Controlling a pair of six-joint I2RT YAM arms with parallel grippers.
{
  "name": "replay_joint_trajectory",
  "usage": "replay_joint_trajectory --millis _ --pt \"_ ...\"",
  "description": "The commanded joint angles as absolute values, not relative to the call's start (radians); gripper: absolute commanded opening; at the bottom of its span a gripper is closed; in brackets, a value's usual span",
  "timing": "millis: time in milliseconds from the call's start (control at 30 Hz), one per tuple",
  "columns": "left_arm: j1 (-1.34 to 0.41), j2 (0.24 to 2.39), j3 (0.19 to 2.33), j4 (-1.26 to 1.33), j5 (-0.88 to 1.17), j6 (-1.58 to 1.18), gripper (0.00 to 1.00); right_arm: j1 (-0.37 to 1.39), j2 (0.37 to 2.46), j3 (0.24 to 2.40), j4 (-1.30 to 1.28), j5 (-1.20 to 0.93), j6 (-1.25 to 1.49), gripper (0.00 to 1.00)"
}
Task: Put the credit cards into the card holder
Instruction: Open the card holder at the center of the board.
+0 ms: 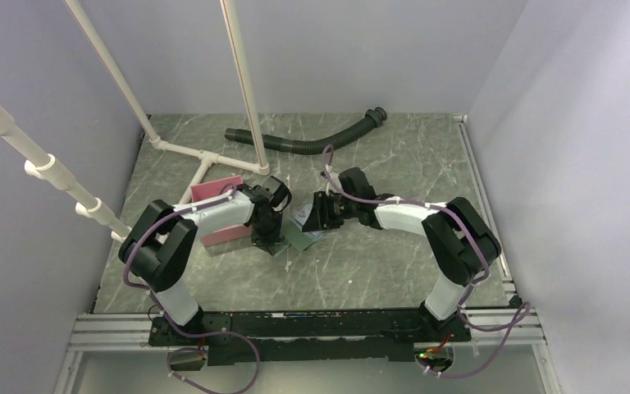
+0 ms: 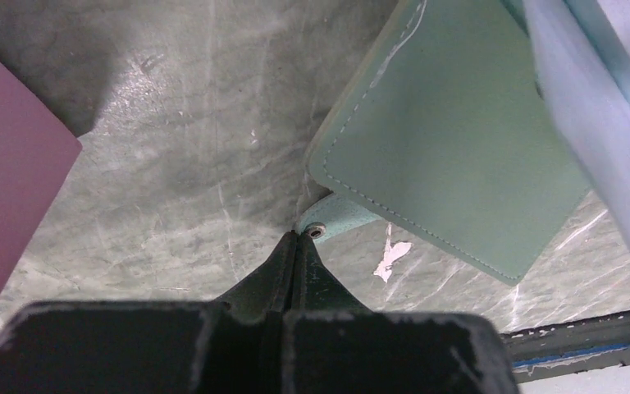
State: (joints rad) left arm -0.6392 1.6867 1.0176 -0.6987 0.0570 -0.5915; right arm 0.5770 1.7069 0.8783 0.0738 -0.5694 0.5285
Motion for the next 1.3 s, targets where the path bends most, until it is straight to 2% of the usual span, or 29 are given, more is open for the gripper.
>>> replay_joint_trajectory --millis 0,300,400,467,500,533,633,733,867,1067,1267 --pt "-0.639 1.692 1.031 -0.684 0.033 -0.601 0.00 0.588 1.708 0.858 0.201 -0.672 0.585 0.42" --pt "-0.640 1.755 1.121 -0.691 0.051 -0.571 0.00 0.536 1.722 0.837 0.206 -0.667 0.600 0.49" --pt "-0.640 1.702 1.111 -0.701 0.075 -0.579 0.17 0.537 1.744 0.848 0.203 -0.679 0.597 0.48" --pt "-0.640 1.629 1.097 -0.726 0.083 -0.586 0.32 0.547 1.756 0.843 0.218 -0.685 0.595 0.45" --pt "-0.639 1.553 1.072 -0.734 0.112 -0.594 0.47 0.558 1.771 0.845 0.217 -0.692 0.582 0.42" --pt "-0.640 1.519 1.060 -0.738 0.134 -0.596 0.53 0.564 1.769 0.844 0.220 -0.690 0.574 0.42" --pt "-0.638 1.436 1.058 -0.766 0.191 -0.604 0.64 0.577 1.760 0.849 0.201 -0.686 0.537 0.40" --pt "-0.635 1.382 1.088 -0.773 0.233 -0.615 0.67 0.601 1.755 0.878 0.136 -0.678 0.454 0.40" --pt "-0.600 1.381 1.137 -0.731 0.276 -0.636 0.64 0.623 1.774 0.910 0.052 -0.633 0.385 0.44" --pt "-0.544 1.523 1.165 -0.523 0.296 -0.697 0.37 0.612 1.758 0.842 0.203 -0.750 0.509 0.53" --pt "-0.539 1.743 1.207 -0.420 0.338 -0.677 0.15 0.575 1.685 0.787 0.206 -0.726 0.535 0.43"
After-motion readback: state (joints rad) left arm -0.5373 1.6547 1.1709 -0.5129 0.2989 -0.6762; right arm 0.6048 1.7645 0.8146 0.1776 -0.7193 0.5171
